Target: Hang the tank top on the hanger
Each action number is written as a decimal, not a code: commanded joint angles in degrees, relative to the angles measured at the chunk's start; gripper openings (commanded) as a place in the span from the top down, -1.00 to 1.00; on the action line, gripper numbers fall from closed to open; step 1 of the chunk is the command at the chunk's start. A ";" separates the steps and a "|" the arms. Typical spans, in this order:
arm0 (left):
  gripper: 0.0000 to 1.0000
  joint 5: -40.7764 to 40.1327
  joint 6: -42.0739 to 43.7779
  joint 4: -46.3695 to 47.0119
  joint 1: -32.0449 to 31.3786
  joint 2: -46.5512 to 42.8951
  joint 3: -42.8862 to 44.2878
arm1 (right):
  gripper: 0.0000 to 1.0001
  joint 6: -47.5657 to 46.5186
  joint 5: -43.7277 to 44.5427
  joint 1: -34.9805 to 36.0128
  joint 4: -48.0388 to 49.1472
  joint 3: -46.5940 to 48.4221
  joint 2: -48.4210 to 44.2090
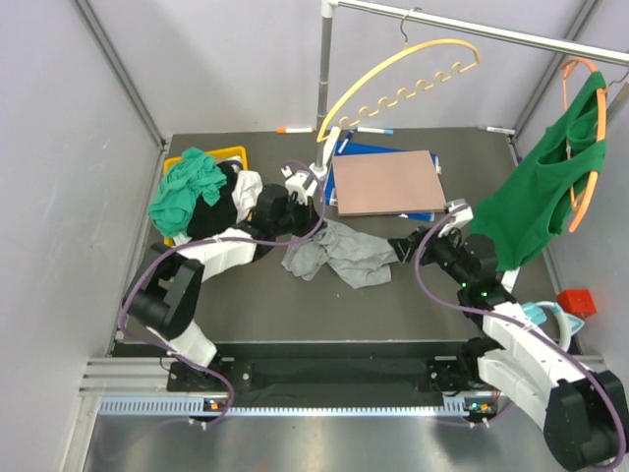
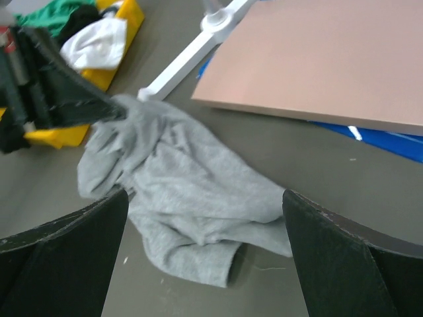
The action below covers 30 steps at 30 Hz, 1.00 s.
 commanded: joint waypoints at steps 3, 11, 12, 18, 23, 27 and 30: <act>1.00 5.02 -7.81 20.15 -0.07 5.30 5.59 | -0.99 0.60 -1.33 8.43 7.47 3.01 5.09; -0.71 4.35 -9.67 22.82 0.10 12.79 9.30 | -0.99 2.88 3.59 21.94 10.81 2.57 10.28; -0.86 3.11 -9.14 22.73 0.10 11.91 8.42 | -1.00 2.80 4.55 23.63 10.90 2.83 10.63; -0.98 -12.24 -0.28 12.55 0.10 -3.44 0.51 | -1.00 3.06 11.67 34.62 9.76 8.27 18.00; -0.98 -23.51 2.64 1.67 0.19 -12.78 -5.29 | -0.96 3.50 17.30 41.30 8.54 15.22 29.95; -0.98 -28.62 3.17 -2.92 0.28 -19.54 -9.25 | -0.89 4.03 20.02 43.59 5.20 21.72 38.04; -0.98 -29.16 3.17 -3.63 0.37 -24.11 -12.85 | -0.87 3.94 23.54 45.00 2.38 26.12 42.97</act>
